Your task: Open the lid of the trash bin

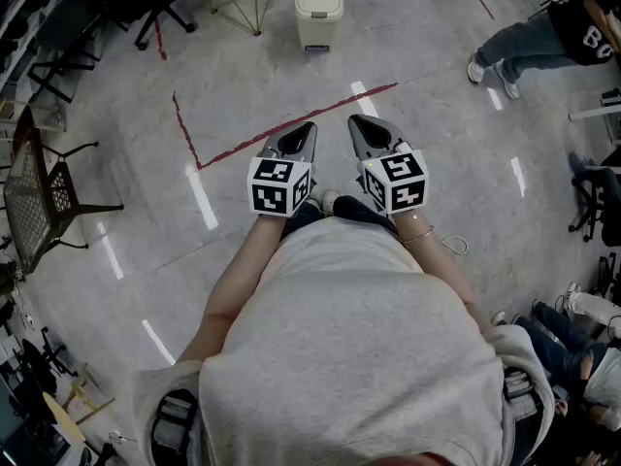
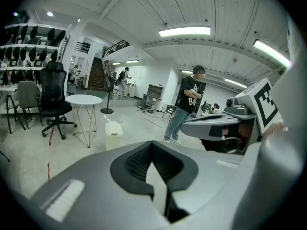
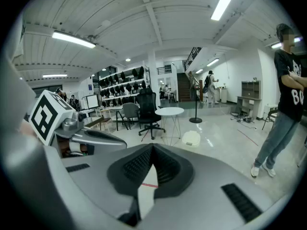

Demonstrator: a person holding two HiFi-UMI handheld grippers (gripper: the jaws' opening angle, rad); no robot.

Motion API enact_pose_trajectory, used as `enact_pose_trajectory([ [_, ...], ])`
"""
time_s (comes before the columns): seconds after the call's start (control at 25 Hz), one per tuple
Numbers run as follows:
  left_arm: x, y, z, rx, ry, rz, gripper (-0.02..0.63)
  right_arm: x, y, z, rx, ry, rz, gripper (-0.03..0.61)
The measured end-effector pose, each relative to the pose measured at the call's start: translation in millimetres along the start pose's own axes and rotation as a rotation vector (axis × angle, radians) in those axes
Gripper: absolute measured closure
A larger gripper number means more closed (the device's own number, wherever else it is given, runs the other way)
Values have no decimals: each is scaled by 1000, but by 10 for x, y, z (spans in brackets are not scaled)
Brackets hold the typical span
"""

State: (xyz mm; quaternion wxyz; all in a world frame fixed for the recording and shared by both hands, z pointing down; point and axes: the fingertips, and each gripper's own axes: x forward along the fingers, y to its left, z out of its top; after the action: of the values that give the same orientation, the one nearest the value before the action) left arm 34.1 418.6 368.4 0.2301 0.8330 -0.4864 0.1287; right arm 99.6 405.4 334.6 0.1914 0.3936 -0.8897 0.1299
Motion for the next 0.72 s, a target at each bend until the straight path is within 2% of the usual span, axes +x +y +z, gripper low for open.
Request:
enact_pose_trajectory([
  [0.28,29,111,43,-11,-5,44,606,23,-66,56,0,-11,-1,571],
  [0.72,170,-40,119,-6,-14,40,606,-75,-174,-9,16,-5,20,572],
])
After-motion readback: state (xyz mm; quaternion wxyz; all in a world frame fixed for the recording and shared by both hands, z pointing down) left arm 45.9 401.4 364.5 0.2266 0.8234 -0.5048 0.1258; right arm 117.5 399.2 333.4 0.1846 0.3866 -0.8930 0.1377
